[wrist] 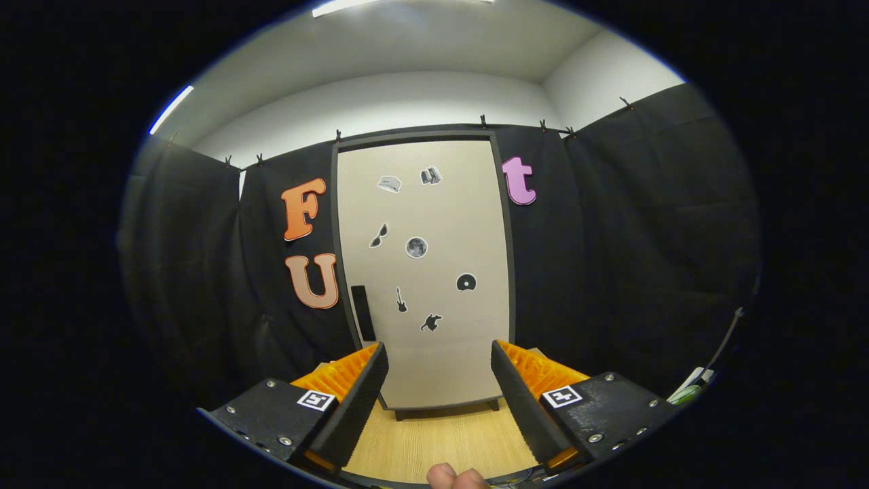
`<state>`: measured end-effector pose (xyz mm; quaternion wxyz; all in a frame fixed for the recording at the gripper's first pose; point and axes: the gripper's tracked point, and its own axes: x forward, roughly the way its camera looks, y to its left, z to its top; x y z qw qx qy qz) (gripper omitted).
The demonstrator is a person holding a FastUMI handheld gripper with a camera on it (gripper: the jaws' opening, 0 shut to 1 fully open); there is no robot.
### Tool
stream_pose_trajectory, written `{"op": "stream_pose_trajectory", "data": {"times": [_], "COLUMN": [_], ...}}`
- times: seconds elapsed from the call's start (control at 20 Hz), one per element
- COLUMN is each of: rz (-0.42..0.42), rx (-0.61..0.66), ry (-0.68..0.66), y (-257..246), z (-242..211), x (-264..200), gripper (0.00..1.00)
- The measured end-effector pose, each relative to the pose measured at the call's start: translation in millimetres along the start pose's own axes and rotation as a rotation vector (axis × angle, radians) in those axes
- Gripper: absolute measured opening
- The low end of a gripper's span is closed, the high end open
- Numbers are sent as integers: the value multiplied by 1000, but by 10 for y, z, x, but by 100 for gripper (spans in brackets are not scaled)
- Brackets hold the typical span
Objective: Open the shoe cabinet door, grab the shoes and put them into the shoe cabinet, then close the shoe cabinet door.
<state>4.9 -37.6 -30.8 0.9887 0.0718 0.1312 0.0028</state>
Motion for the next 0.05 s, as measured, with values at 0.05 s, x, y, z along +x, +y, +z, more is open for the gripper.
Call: {"op": "stream_pose_trajectory", "data": {"times": [0.05], "rz": [-8], "rx": [3], "ry": [-5], "y": [-50], "z": [16], "x": [-2], "gripper": [95]}}
